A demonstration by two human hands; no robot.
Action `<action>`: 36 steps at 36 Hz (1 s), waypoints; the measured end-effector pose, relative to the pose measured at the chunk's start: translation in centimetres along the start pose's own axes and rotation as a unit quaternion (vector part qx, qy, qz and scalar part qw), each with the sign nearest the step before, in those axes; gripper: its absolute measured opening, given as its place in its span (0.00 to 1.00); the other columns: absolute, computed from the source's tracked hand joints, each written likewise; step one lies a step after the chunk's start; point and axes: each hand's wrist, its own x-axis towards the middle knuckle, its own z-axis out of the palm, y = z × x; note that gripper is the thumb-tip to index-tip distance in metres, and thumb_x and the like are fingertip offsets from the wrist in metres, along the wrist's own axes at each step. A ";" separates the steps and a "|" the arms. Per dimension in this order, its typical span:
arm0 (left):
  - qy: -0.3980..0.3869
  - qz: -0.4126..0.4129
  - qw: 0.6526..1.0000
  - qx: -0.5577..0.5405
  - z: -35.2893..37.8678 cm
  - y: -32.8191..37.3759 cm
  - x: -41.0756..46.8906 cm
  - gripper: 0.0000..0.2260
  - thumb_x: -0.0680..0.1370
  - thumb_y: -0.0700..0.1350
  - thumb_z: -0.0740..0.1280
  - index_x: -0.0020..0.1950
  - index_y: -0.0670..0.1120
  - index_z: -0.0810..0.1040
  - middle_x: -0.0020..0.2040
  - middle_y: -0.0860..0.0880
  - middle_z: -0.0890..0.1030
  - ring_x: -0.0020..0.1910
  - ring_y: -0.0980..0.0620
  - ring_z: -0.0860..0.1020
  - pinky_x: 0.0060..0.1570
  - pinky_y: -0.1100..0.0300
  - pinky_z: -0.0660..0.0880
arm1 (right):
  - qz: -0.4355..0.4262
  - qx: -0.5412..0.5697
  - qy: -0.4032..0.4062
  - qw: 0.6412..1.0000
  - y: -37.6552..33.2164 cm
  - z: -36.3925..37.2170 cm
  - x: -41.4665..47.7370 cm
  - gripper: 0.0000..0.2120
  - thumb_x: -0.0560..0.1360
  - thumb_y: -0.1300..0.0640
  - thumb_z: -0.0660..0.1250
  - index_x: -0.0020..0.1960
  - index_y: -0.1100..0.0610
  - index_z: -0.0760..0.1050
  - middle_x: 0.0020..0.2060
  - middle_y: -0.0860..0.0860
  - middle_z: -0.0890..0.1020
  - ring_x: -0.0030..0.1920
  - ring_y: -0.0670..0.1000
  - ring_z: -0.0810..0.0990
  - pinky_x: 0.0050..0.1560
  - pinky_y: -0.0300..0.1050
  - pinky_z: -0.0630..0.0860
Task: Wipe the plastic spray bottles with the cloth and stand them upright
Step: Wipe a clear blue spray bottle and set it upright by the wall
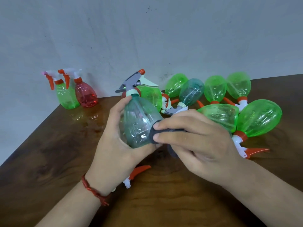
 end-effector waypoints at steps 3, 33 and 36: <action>-0.025 0.030 0.999 0.025 -0.2 0.0 -0.1 0.50 0.65 0.47 0.88 0.81 0.52 0.65 0.76 0.51 0.75 0.75 0.46 0.76 0.72 0.45 0.76 | 0.075 0.017 0.035 0.996 -0.1 0.1 -0.1 0.14 0.81 0.70 0.69 0.59 0.56 0.87 0.61 0.49 0.85 0.60 0.51 0.84 0.60 0.49 0.79; 0.009 0.047 0.999 0.019 0.1 -0.8 -0.2 0.51 0.65 0.50 0.87 0.82 0.53 0.62 0.78 0.50 0.72 0.76 0.45 0.74 0.72 0.42 0.75 | 0.178 0.097 0.059 0.977 -0.3 0.9 -0.1 0.16 0.82 0.69 0.68 0.63 0.56 0.86 0.64 0.47 0.85 0.64 0.45 0.83 0.63 0.41 0.79; 0.037 0.029 0.999 0.006 0.0 -0.6 -0.1 0.49 0.66 0.47 0.88 0.80 0.54 0.63 0.74 0.53 0.75 0.73 0.46 0.77 0.69 0.44 0.78 | 0.158 0.084 0.044 0.983 -0.4 0.7 -0.3 0.17 0.81 0.69 0.69 0.63 0.54 0.86 0.65 0.45 0.84 0.65 0.43 0.83 0.63 0.41 0.80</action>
